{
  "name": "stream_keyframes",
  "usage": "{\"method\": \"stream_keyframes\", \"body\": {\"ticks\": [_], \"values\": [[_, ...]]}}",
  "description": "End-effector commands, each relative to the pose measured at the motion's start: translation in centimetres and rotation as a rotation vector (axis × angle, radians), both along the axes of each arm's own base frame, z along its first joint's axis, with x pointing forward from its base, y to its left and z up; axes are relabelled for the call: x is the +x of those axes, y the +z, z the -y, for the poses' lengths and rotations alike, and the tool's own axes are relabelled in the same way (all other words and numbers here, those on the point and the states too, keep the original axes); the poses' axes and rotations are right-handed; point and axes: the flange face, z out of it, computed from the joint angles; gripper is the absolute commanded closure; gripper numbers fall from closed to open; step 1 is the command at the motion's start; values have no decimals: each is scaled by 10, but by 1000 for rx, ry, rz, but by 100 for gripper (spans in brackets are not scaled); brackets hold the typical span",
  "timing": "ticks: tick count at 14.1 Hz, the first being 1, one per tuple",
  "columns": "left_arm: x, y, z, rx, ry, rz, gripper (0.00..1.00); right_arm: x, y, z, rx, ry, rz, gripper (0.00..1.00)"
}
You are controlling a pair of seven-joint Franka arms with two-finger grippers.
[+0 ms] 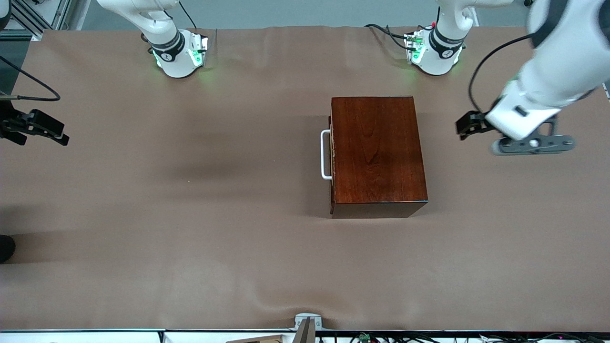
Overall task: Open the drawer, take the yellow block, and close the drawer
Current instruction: 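Move the left gripper toward the wooden box, then lower the left gripper to the white drawer handle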
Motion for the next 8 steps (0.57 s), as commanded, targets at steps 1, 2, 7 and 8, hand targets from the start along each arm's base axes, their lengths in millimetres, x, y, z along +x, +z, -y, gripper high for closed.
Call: {"method": "stream_keyframes", "body": {"ticks": [1,2,7,8], "values": [[8,-4,45,34,49,26,0,-5,3,0,-6,5,0,0],[9,-7,58,33,60,29,0,-5,3,0,-6,5,2,0],[0,-36,138,57,121,32,0,-5,3,0,-6,5,2,0],[0,-43,156,87,135,56,0,-5,3,0,-6,5,2,0]]}}
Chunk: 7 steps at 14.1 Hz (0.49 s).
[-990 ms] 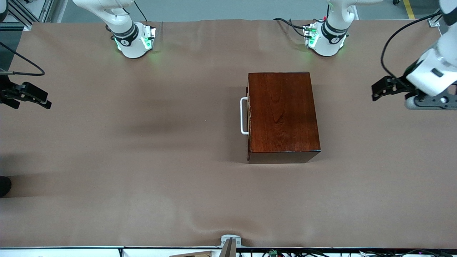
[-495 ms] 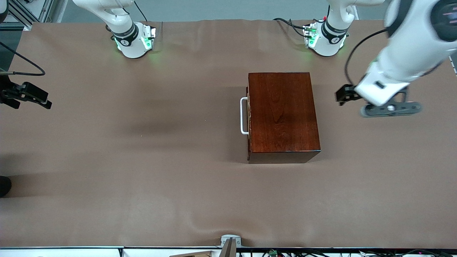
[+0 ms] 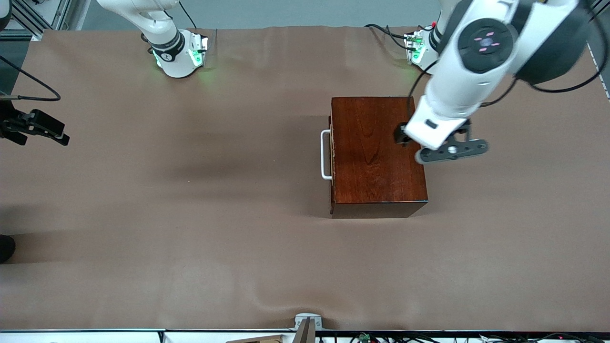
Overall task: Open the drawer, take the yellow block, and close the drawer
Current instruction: 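Lower the left gripper to the white drawer handle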
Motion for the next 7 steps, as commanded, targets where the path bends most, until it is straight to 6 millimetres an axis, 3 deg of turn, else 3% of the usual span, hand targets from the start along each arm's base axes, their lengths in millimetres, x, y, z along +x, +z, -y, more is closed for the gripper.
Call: {"method": "stream_keyframes", "body": {"ticks": [1,7], "values": [[1,-14,54,61,36,56,0,-5,3,0,-6,4,2,0],[-32,-51,148,4,113,136,0,-5,3,0,-6,4,2,0]]}}
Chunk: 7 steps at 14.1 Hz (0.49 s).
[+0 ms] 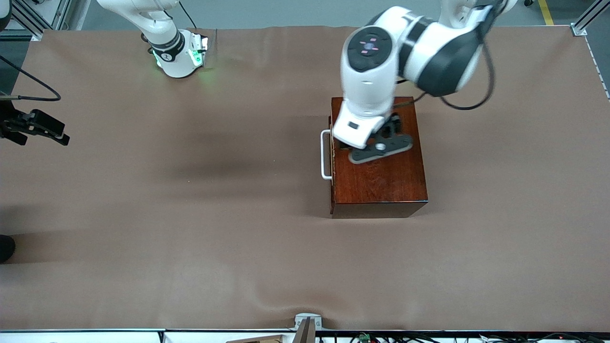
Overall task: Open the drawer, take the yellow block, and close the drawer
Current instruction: 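Lower the left gripper to the white drawer handle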
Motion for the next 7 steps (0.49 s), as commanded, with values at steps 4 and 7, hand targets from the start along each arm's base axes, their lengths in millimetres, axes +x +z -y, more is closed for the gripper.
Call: {"method": "stream_keyframes", "body": {"ticks": [4,7], "values": [[-17,-26,57,-26,-8,56,0,-5,3,0,-6,4,1,0],[-24,-49,75,-29,-34,52,0,-5,2,0,-6,4,-1,0]]}}
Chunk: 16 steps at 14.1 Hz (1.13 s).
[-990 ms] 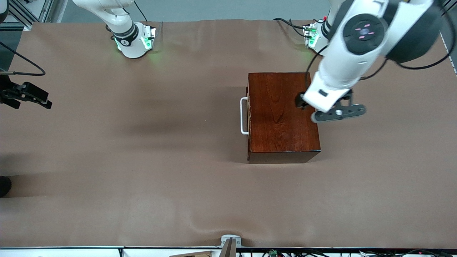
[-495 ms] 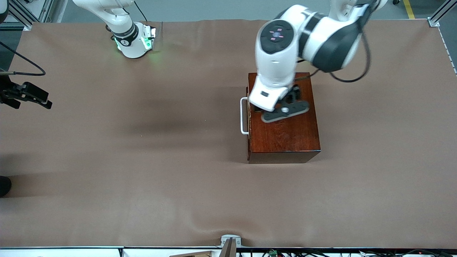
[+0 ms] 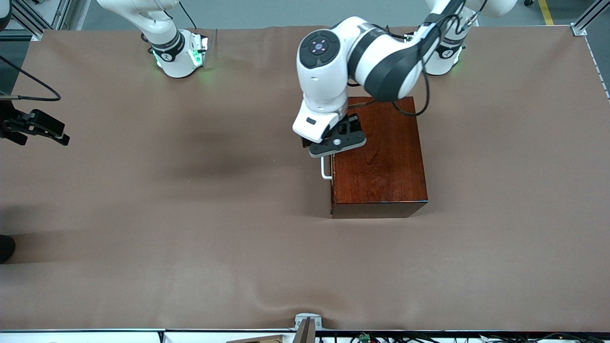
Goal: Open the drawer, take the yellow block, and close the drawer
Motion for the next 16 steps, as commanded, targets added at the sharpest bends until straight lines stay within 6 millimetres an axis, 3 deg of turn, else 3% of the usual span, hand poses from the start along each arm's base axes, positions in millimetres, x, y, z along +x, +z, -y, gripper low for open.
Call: {"method": "stream_keyframes", "body": {"ticks": [1,10,16], "values": [[-2,-14,21,-2,-22,34,0,-5,2,0,-6,4,0,0],[-25,-89,61,26,-63,-10,0,-5,2,0,-6,4,0,0],[-30,-122,66,85,-99,-6,0,-5,3,0,-6,4,1,0]]}}
